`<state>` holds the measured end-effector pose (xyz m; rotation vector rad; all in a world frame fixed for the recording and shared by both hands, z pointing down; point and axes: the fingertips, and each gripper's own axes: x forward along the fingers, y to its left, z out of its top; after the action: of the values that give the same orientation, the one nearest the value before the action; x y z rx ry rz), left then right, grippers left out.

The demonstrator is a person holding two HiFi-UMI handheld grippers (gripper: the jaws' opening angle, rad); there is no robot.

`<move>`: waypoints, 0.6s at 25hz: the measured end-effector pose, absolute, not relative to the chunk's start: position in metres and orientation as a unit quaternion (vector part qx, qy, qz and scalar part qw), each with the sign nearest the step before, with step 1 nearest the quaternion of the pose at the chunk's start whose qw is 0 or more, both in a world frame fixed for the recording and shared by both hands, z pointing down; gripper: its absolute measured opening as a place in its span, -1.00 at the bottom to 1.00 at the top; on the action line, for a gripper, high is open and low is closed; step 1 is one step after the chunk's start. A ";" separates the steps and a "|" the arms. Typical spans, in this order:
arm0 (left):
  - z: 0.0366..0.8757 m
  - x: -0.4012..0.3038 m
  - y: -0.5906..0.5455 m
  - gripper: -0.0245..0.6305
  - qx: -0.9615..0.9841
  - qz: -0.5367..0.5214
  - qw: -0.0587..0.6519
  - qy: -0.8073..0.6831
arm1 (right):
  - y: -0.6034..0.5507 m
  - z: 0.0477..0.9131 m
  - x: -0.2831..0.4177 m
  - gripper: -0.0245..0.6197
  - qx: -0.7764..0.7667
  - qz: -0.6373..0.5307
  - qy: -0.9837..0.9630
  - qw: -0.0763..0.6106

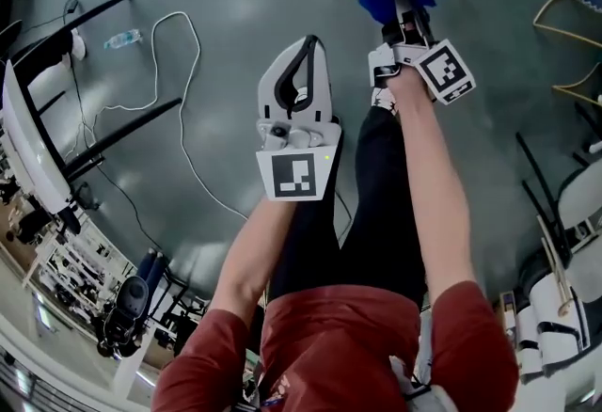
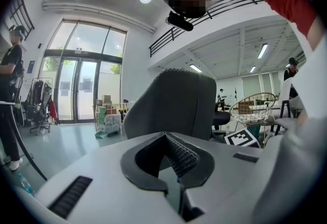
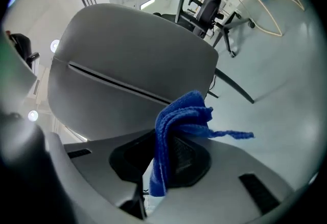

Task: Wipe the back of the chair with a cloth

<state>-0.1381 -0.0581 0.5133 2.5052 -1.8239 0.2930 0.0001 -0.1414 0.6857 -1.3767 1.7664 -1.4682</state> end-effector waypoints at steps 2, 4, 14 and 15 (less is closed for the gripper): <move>0.530 -0.141 -0.059 -0.88 0.803 0.096 0.024 -0.588 | -0.153 0.705 -0.005 -0.73 -0.502 -0.532 0.641 0.234; 0.543 -0.144 -0.060 -0.88 0.802 0.096 0.030 -0.589 | -0.166 0.723 -0.010 -0.73 -0.502 -0.532 0.639 0.239; 0.566 -0.154 -0.064 -0.89 0.797 0.096 0.036 -0.596 | -0.213 0.758 -0.015 -0.73 -0.510 -0.528 0.629 0.256; 0.565 -0.154 -0.063 -0.88 0.795 0.096 0.037 -0.597 | -0.214 0.757 -0.016 -0.73 -0.510 -0.528 0.630 0.253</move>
<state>-0.1540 -0.0634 0.5653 2.4415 -1.8332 0.2938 -0.0164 -0.2142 0.7573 -1.3852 1.7134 -1.4357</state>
